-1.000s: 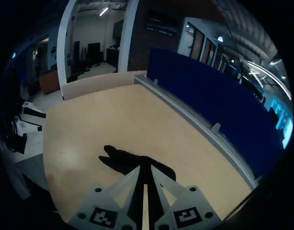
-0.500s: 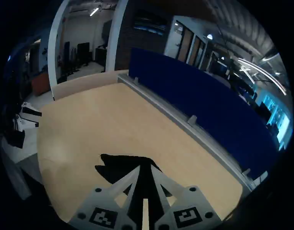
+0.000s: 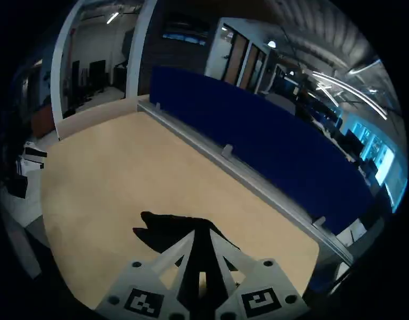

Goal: Fold towel

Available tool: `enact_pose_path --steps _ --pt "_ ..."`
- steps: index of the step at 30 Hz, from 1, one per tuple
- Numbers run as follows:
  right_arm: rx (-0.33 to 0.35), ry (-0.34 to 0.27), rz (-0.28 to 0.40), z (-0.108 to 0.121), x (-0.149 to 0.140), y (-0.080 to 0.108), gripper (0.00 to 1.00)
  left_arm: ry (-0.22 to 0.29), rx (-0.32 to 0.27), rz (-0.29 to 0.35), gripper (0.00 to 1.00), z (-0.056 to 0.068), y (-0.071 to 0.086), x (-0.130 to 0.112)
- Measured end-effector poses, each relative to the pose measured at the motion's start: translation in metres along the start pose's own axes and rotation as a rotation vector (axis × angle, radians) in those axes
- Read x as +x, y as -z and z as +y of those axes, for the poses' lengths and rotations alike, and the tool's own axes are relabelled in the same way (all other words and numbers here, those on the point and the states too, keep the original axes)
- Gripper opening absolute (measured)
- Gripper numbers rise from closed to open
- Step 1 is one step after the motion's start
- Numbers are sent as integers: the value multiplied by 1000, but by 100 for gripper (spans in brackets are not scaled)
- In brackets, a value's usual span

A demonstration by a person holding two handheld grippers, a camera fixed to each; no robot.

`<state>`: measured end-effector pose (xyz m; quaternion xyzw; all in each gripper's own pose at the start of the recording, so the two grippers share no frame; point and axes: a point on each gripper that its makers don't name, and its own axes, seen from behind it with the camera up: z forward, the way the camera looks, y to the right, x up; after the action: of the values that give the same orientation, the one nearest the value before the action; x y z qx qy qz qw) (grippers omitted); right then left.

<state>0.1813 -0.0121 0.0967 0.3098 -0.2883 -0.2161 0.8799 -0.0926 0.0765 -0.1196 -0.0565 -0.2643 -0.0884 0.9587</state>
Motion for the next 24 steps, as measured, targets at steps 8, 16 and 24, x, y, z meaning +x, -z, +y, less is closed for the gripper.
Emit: enact_pose_path --steps 8,16,24 --pt "-25 -9 -17 48 -21 12 4 -6 2 -9 89 16 -7 2" --pt "-33 -29 -27 83 -41 13 4 -14 12 -21 89 32 -11 5" --pt "-29 -55 -47 101 -68 13 4 -7 19 -28 89 44 -16 7"
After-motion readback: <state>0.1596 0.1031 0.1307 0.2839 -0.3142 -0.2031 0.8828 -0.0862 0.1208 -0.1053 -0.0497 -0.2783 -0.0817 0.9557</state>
